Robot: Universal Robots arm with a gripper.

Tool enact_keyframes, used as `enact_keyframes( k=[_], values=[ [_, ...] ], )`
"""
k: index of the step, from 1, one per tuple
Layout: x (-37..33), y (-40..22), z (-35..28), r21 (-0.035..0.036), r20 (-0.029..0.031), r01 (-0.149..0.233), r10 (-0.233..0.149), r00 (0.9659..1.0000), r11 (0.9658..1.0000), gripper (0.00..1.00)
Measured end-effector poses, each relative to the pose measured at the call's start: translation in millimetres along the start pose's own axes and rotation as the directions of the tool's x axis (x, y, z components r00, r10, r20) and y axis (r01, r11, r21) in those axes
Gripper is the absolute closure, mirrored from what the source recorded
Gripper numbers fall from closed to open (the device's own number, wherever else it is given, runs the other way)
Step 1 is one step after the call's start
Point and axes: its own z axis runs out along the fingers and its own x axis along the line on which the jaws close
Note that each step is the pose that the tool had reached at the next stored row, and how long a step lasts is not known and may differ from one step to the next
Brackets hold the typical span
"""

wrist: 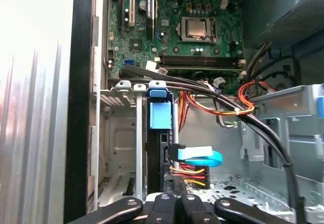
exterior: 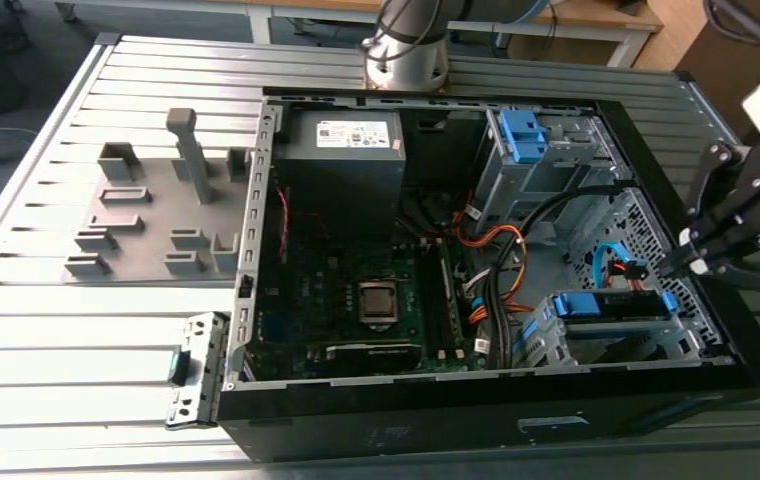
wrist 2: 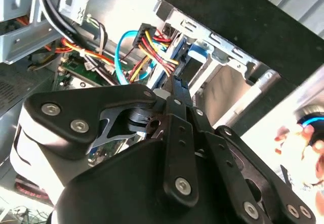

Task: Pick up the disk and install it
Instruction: 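Insert the first disk wire, then insert the second disk wire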

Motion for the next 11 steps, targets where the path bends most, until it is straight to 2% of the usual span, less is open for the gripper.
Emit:
enact_keyframes(
  k=[1, 2, 11],
  values=[
    [-0.3, 0.4, -3.2, 0.0, 0.0, 0.0, 0.0, 1.0, 1.0, 0.89],
    [-0.3, 0.5, -3.7, 0.0, 0.0001, 0.0, 0.0, 1.0, 1.0, 0.89],
    [-0.3, 0.5, -3.7, 0.0, 0.0007, 0.0, 0.0, 1.0, 1.0, 0.89]
  ],
)
